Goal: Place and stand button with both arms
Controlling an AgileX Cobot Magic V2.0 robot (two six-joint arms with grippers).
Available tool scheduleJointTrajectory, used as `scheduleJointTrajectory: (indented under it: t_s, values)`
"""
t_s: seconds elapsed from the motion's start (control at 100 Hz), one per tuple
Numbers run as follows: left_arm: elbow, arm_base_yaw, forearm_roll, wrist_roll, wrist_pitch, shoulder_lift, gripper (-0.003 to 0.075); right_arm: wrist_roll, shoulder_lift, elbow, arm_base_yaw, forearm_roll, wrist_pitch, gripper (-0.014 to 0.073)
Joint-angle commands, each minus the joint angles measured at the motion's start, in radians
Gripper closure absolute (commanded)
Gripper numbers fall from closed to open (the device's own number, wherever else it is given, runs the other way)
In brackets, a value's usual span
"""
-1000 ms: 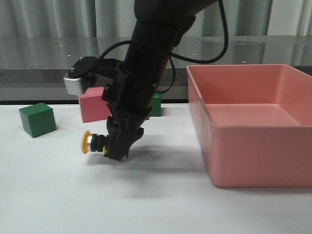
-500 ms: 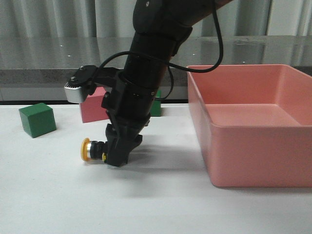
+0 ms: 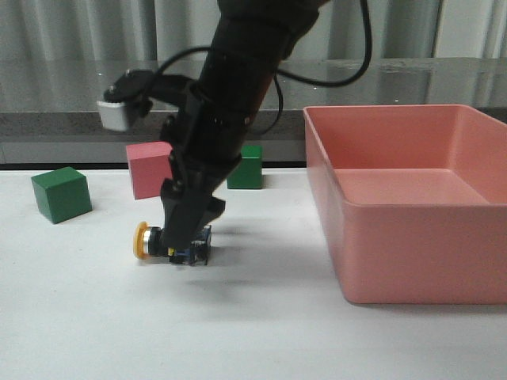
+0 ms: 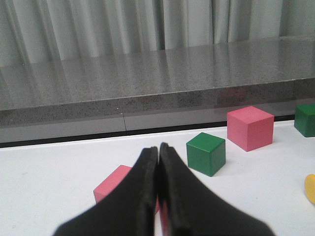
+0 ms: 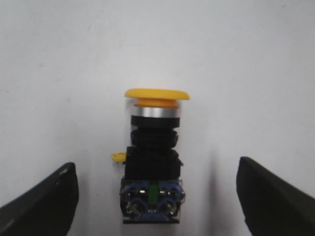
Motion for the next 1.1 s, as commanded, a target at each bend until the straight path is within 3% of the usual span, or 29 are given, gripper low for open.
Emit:
scheduleJointTrajectory:
  t_s: [0.0, 0.13, 0.23, 0.39, 0.52, 0.73, 0.83, 0.95, 1.09]
  values:
    - [0.029, 0.002, -0.009, -0.007, -0.08, -0.031, 0.0739, 0.045, -0.132, -0.025, -0.002, 0.015, -0.005, -0.005]
    - [0.029, 0.002, -0.009, -0.007, -0.08, -0.031, 0.0739, 0.133, -0.247, -0.025, -0.01, 0.015, 0.0, -0.0036]
    - [0.029, 0.002, -0.009, -0.007, -0.08, -0.031, 0.0739, 0.219, -0.336, -0.025, -0.029, 0.014, -0.001, 0.0052]
    - [0.029, 0.002, -0.009, -0.007, -0.08, -0.031, 0.0739, 0.381, -0.465, -0.025, -0.101, 0.001, 0.003, 0.0389]
    - [0.029, 0.002, -0.009, -0.007, -0.08, -0.031, 0.0739, 0.418, -0.541, -0.025, -0.199, -0.005, 0.031, 0.0673]
    - [0.029, 0.002, -0.009, -0.007, -0.08, -0.031, 0.0739, 0.545, -0.631, -0.015, -0.386, -0.005, 0.037, 0.0655]
    - [0.029, 0.002, -0.009, -0.007, -0.08, -0.031, 0.0739, 0.56, -0.697, 0.071, -0.452, -0.005, 0.0, 0.0655]
    - [0.029, 0.002, -0.009, -0.007, -0.08, -0.031, 0.0739, 0.56, -0.817, 0.282, -0.499, -0.005, -0.14, 0.0655]
    - [0.029, 0.002, -0.009, -0.007, -0.08, -0.031, 0.0739, 0.567, -0.992, 0.589, -0.522, -0.003, -0.425, 0.0655]
